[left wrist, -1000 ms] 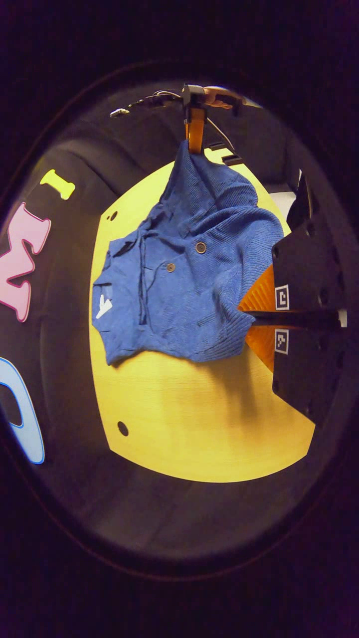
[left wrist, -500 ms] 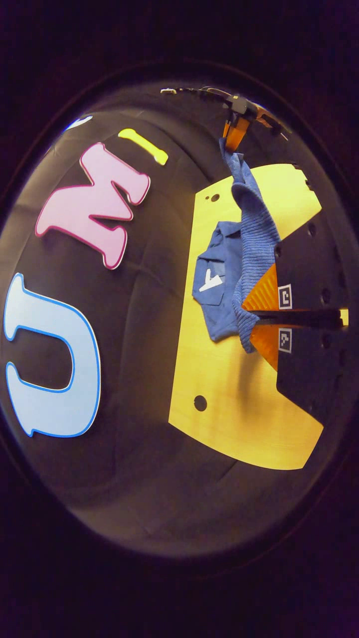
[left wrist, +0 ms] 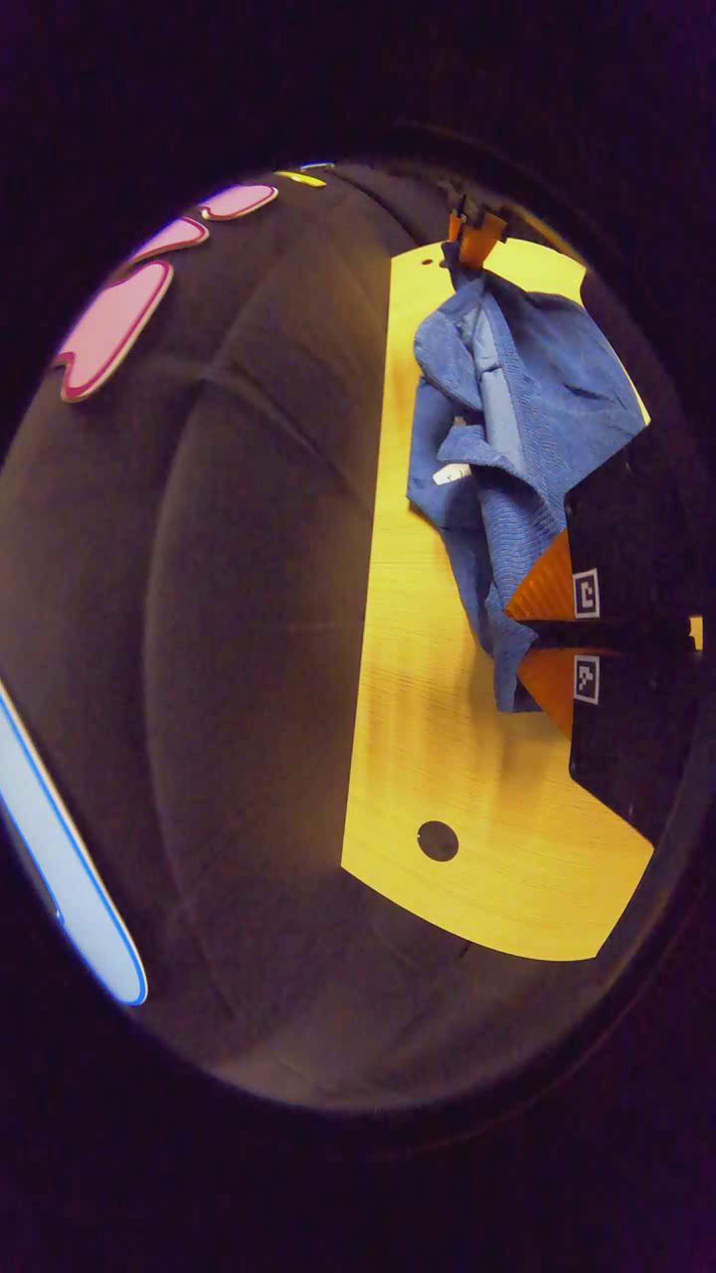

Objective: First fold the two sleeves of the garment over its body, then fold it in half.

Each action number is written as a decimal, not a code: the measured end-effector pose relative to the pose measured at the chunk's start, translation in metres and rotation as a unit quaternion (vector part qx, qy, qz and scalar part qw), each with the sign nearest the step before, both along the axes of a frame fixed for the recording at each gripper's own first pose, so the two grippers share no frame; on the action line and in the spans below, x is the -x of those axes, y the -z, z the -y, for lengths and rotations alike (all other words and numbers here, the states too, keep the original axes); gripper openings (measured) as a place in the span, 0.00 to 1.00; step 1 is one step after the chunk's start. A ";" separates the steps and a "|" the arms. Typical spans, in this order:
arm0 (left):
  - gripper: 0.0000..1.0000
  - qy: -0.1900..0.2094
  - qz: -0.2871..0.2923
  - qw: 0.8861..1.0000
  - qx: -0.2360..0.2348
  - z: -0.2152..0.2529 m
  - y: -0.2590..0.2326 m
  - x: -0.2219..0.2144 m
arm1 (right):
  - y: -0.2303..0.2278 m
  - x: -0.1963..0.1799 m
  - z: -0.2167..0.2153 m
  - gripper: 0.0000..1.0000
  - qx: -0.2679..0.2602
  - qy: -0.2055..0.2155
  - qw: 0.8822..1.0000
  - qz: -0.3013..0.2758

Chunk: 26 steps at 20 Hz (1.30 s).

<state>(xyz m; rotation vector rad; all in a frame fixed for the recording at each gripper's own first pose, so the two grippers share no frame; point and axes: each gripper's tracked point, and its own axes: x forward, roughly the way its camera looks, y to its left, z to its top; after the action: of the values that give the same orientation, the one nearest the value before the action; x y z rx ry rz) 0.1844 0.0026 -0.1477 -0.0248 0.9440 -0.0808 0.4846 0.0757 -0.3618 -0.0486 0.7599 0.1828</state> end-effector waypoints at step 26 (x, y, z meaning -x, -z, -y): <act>0.84 0.049 0.191 0.980 0.007 0.008 -0.195 0.114 | -0.110 0.052 -0.012 0.99 -0.075 -0.014 0.984 0.162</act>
<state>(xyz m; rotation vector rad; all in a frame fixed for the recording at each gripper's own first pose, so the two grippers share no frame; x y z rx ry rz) 0.0700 -0.0052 0.0476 0.0237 0.5595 -0.1766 0.4325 0.0873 -0.2522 0.0526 0.4195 0.2516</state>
